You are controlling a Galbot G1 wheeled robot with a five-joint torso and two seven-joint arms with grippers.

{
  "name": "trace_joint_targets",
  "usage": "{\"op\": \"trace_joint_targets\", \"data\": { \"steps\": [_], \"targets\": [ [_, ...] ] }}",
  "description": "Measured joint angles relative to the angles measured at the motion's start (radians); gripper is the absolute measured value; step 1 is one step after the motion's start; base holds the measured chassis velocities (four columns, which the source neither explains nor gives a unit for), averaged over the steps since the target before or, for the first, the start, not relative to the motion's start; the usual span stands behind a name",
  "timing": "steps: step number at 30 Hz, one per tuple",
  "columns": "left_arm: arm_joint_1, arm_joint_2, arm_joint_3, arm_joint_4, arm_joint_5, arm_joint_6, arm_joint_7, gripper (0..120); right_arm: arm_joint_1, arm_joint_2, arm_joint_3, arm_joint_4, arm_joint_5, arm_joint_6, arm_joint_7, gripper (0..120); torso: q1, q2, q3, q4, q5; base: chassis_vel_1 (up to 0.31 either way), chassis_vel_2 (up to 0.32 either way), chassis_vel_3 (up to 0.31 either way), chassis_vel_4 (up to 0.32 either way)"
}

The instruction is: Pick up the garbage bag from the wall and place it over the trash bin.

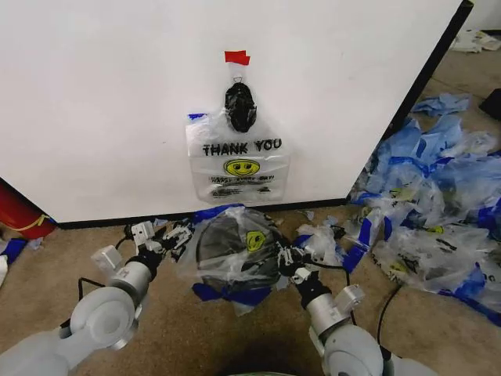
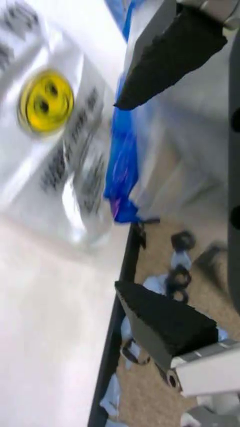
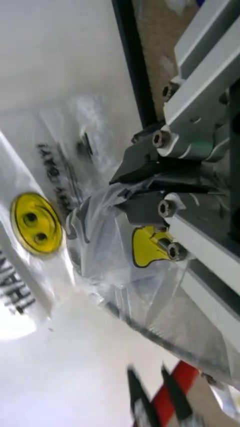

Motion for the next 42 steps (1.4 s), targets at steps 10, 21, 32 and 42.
{"op": "trace_joint_targets", "data": {
  "steps": [10, 21, 32, 42],
  "targets": [
    [0.071, -0.014, 0.017, -0.203, -0.174, 0.076, -0.207, 95, 0.031, 0.015, 0.051, -0.033, 0.008, 0.012, -0.008, 0, 0.000, 0.000, 0.000, 0.0001, -0.0002, 0.000, 0.000, 0.000, 0.000],
    [0.067, -0.035, 0.039, -0.252, -0.381, 0.121, -0.307, 94, 0.050, 0.018, 0.089, -0.044, 0.031, 0.016, -0.015, 0, 0.000, 0.000, 0.000, 0.0001, -0.0002, 0.000, 0.000, 0.000, 0.000],
    [0.038, -0.050, 0.038, -0.241, -0.380, 0.117, -0.296, 93, 0.049, 0.026, 0.069, -0.070, -0.002, 0.021, -0.026, 0, 0.000, 0.000, 0.000, 0.0001, -0.0001, 0.000, 0.000, 0.000, 0.000],
    [0.038, -0.079, 0.041, -0.246, -0.377, 0.113, -0.291, 93, 0.067, 0.039, 0.050, -0.083, -0.016, 0.021, -0.023, 0, 0.000, 0.000, 0.000, 0.0002, -0.0002, 0.000, 0.000, 0.000, 0.000]
  ]
}}
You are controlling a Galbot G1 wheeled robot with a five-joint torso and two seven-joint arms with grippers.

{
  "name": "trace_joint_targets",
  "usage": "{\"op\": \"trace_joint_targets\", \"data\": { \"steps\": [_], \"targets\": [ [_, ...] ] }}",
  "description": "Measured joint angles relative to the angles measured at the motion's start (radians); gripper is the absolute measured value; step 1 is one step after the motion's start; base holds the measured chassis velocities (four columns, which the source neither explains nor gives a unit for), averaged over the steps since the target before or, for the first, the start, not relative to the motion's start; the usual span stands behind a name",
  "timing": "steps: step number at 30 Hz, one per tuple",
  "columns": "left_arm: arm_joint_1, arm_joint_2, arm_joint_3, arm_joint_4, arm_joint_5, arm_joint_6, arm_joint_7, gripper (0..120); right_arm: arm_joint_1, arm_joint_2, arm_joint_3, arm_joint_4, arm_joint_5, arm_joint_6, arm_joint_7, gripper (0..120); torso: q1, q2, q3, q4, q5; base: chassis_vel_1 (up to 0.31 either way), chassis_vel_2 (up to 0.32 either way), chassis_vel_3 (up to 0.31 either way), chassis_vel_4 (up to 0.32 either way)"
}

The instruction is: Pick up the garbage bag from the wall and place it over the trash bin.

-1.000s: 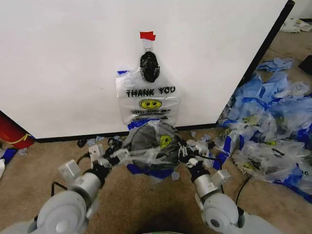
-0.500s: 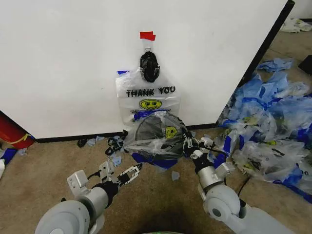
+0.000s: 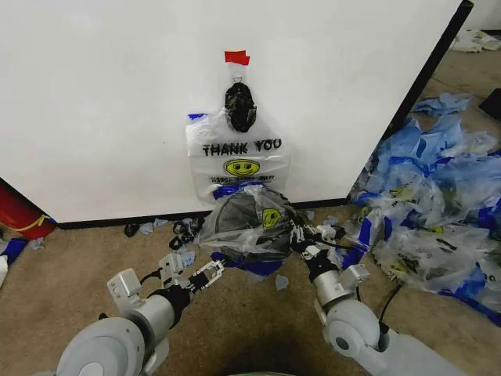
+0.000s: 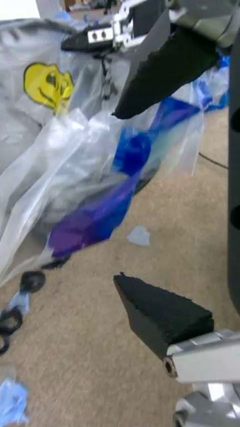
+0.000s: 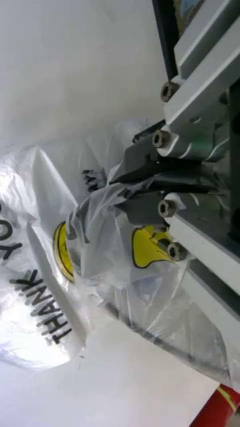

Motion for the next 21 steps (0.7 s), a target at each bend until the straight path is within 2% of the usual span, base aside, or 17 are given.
{"op": "trace_joint_targets", "data": {
  "steps": [8, 12, 16, 18, 21],
  "targets": [
    [-0.013, -0.051, 0.012, 0.021, 0.002, 0.000, 0.013, 88, 0.001, 0.009, -0.008, 0.013, -0.002, -0.003, 0.005, 0, 0.000, 0.000, 0.000, -0.0001, 0.0000, 0.000, 0.000, 0.000, 0.000],
    [-0.015, -0.068, 0.013, 0.034, 0.007, 0.000, 0.019, 79, 0.001, 0.013, -0.012, 0.017, -0.004, -0.005, 0.007, 0, 0.000, 0.000, 0.000, -0.0001, -0.0002, 0.000, 0.000, 0.000, 0.000],
    [-0.013, -0.077, 0.014, 0.046, 0.016, 0.000, 0.027, 61, 0.001, 0.019, -0.015, 0.018, -0.009, -0.007, 0.010, 0, 0.000, 0.000, 0.000, -0.0001, 0.0000, 0.000, 0.000, 0.000, 0.000],
    [-0.011, -0.078, 0.015, 0.049, 0.020, 0.000, 0.029, 57, 0.001, 0.019, -0.015, 0.019, -0.010, -0.007, 0.011, 0, 0.000, 0.000, 0.000, -0.0001, 0.0000, 0.000, 0.000, 0.000, 0.000],
    [-0.007, -0.079, 0.018, 0.051, 0.029, -0.002, 0.036, 44, 0.000, 0.017, -0.013, 0.020, -0.011, -0.007, 0.012, 0, 0.000, 0.000, 0.000, 0.0000, 0.0000, 0.000, 0.000, 0.000, 0.000]
  ]
}}
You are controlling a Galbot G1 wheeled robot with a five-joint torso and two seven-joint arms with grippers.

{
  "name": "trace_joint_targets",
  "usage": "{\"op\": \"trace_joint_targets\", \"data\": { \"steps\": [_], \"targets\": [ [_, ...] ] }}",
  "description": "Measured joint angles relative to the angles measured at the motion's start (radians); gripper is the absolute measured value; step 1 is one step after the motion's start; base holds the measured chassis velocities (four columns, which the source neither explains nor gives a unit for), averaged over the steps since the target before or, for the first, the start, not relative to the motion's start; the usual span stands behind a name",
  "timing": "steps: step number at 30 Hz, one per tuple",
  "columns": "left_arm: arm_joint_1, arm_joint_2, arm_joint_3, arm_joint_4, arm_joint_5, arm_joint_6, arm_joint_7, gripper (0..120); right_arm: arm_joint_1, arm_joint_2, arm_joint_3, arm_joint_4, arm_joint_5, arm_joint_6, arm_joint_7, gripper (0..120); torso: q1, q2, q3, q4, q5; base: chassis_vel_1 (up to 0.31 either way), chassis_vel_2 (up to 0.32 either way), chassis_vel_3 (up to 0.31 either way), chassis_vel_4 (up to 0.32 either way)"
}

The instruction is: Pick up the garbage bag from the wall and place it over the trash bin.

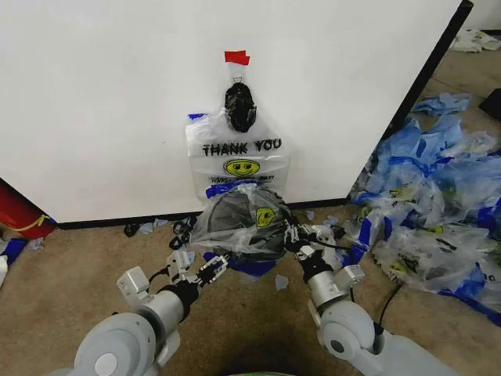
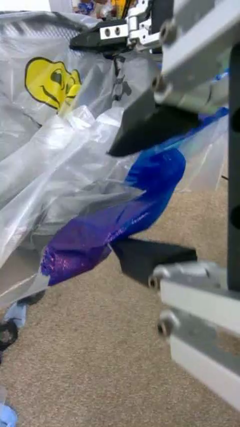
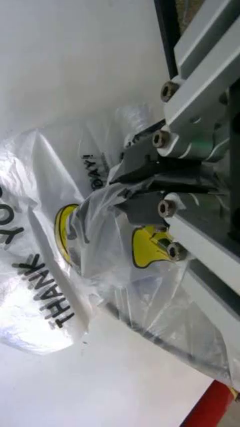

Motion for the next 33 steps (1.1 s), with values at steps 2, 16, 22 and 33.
{"op": "trace_joint_targets", "data": {
  "steps": [2, 16, 22, 33],
  "targets": [
    [0.003, 0.000, 0.002, 0.000, 0.004, -0.002, 0.002, 36, 0.000, -0.002, 0.005, 0.000, 0.000, 0.000, 0.001, 0, 0.000, 0.000, 0.000, -0.0001, 0.0000, 0.000, 0.000, 0.000, 0.000],
    [0.019, -0.006, 0.005, -0.001, 0.027, -0.008, 0.011, 0, 0.009, 0.011, 0.025, 0.006, 0.029, 0.000, 0.022, 0, 0.000, 0.000, 0.000, 0.0000, -0.0001, 0.000, 0.000, 0.000, 0.000],
    [0.033, -0.013, 0.007, 0.000, 0.044, -0.008, 0.015, 0, 0.008, 0.009, 0.036, 0.015, 0.040, -0.002, 0.026, 0, 0.000, 0.000, 0.000, 0.0000, 0.0001, 0.000, 0.000, 0.000, 0.000],
    [0.046, -0.056, 0.028, 0.054, 0.095, -0.009, 0.027, 0, 0.002, 0.006, 0.045, 0.050, 0.066, -0.009, 0.039, 0, 0.000, 0.000, 0.000, -0.0001, 0.0000, 0.000, 0.000, 0.000, 0.000]
  ]
}}
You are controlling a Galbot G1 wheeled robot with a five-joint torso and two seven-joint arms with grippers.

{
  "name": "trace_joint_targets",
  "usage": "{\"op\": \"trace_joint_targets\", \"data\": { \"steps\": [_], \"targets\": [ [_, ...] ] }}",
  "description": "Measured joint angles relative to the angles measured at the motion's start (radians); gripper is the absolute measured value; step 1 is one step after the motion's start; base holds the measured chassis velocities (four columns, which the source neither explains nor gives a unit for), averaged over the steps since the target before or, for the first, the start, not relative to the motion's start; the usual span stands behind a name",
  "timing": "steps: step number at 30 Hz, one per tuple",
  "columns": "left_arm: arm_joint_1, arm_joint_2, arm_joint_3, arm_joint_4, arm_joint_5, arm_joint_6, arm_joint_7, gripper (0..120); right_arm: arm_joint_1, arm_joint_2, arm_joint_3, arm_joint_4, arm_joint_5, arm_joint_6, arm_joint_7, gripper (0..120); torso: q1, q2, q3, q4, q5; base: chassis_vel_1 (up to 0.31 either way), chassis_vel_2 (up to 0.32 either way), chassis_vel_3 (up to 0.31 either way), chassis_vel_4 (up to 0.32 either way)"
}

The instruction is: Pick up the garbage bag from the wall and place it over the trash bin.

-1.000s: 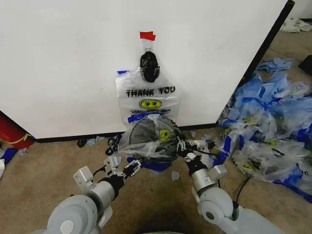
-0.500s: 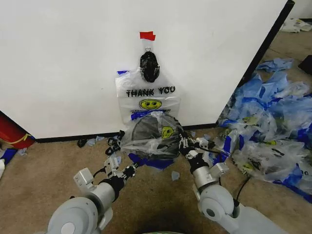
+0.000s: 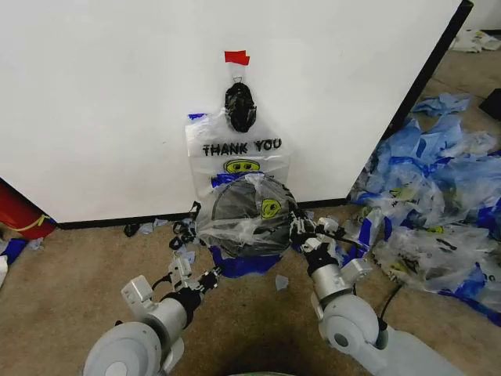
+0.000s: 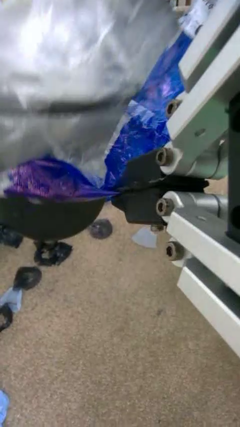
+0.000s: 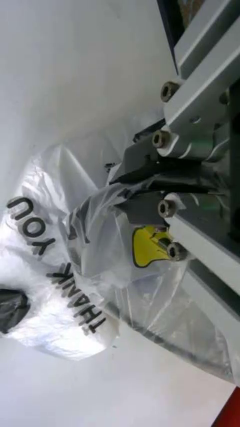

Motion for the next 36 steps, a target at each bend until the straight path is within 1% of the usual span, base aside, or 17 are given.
{"op": "trace_joint_targets", "data": {
  "steps": [7, 11, 12, 17, 24, 30, 32, 34, 35, 36],
  "targets": [
    [-0.003, -0.029, 0.010, 0.039, 0.017, 0.000, 0.008, 0, -0.004, 0.004, 0.009, 0.033, 0.046, -0.007, 0.013, 0, 0.000, 0.000, 0.000, -0.0001, 0.0001, 0.000, 0.000, 0.000, 0.000],
    [-0.003, -0.069, 0.029, 0.108, 0.060, -0.001, 0.021, 0, -0.013, 0.008, 0.012, 0.065, 0.081, -0.012, 0.020, 0, 0.000, 0.000, 0.000, 0.0001, -0.0001, 0.000, 0.000, 0.000, 0.000],
    [-0.003, -0.069, 0.029, 0.108, 0.060, -0.001, 0.021, 0, -0.013, 0.008, 0.012, 0.065, 0.081, -0.012, 0.020, 0, 0.000, 0.000, 0.000, 0.0001, -0.0001, 0.000, 0.000, 0.000, 0.000],
    [-0.007, -0.104, 0.055, 0.168, 0.101, -0.010, 0.032, 0, -0.027, 0.006, 0.013, 0.082, 0.090, -0.012, 0.020, 0, 0.000, 0.000, 0.000, 0.0000, 0.0000, 0.000, 0.000, 0.000, 0.000],
    [-0.011, -0.124, 0.076, 0.201, 0.127, -0.019, 0.039, 0, -0.034, 0.009, 0.010, 0.082, 0.089, -0.012, 0.020, 0, 0.000, 0.000, 0.000, 0.0000, -0.0001, 0.000, 0.000, 0.000, 0.000],
    [-0.005, -0.124, 0.078, 0.210, 0.137, -0.021, 0.035, 0, -0.034, 0.011, 0.010, 0.075, 0.088, -0.012, 0.019, 0, 0.000, 0.000, 0.000, 0.0000, -0.0002, 0.000, 0.000, 0.000, 0.000],
    [-0.002, -0.116, 0.071, 0.197, 0.134, -0.019, 0.029, 3, -0.034, 0.010, 0.010, 0.073, 0.087, -0.011, 0.019, 0, 0.000, 0.000, 0.000, 0.0000, -0.0003, 0.000, 0.000, 0.000, 0.000],
    [0.008, -0.092, 0.049, 0.169, 0.125, -0.013, 0.012, 13, -0.033, 0.007, 0.013, 0.063, 0.083, -0.007, 0.016, 0, 0.000, 0.000, 0.000, -0.0001, 0.0002, 0.000, 0.000, 0.000, 0.000],
    [0.008, -0.092, 0.049, 0.169, 0.125, -0.013, 0.012, 13, -0.033, 0.007, 0.013, 0.063, 0.083, -0.007, 0.016, 0, 0.000, 0.000, 0.000, -0.0001, 0.0002, 0.000, 0.000, 0.000, 0.000],
    [0.018, -0.080, 0.039, 0.157, 0.124, -0.011, 0.007, 18, -0.033, 0.007, 0.015, 0.060, 0.082, -0.007, 0.015, 0, 0.000, 0.000, 0.000, -0.0001, -0.0001, 0.000, 0.000, 0.000, 0.000]
  ]
}}
